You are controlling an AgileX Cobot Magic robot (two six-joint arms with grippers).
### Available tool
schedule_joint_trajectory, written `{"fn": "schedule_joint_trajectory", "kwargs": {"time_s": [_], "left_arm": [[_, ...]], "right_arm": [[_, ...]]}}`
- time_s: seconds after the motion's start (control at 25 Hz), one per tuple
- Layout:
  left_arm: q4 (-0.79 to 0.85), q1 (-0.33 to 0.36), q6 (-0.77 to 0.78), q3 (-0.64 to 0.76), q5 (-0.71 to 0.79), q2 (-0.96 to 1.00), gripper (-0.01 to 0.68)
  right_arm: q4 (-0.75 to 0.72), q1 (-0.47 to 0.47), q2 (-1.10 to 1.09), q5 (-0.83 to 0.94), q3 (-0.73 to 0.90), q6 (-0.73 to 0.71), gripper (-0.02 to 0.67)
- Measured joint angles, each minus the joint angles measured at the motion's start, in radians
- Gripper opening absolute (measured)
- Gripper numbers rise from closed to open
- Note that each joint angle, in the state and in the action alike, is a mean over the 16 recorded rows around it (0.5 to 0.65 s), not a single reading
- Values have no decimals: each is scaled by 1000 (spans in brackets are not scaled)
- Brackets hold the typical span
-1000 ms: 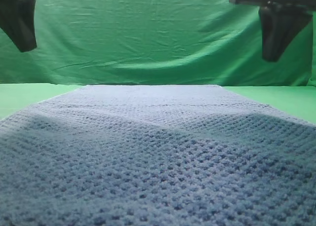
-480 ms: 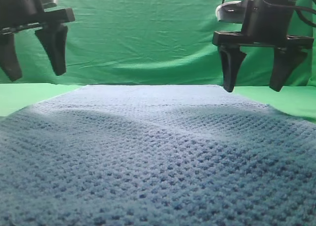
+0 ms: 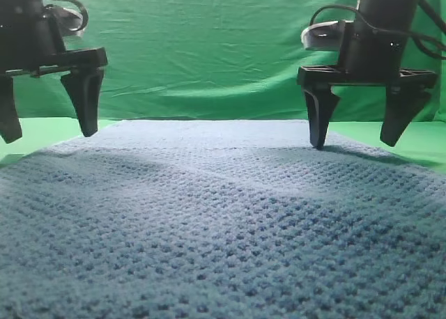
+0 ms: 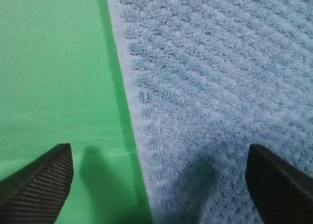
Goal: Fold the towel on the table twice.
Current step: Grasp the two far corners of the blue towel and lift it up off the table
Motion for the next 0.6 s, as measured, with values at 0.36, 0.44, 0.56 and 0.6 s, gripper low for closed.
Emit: {"fn": "schedule_joint_trajectory", "kwargs": {"time_s": [0.36, 0.44, 0.56, 0.6], "left_arm": [[37, -3, -1, -56, 13, 78, 645], [48, -6, -1, -68, 22, 92, 645], [67, -13, -1, -83, 37, 110, 645], [73, -16, -2, -87, 42, 116, 645]], "right_arm": [[-6, 1, 30, -13, -5, 0, 642], [-7, 2, 32, -14, -6, 0, 635], [-8, 2, 35, -15, -8, 0, 623], [-8, 2, 35, -15, -8, 0, 616]]}}
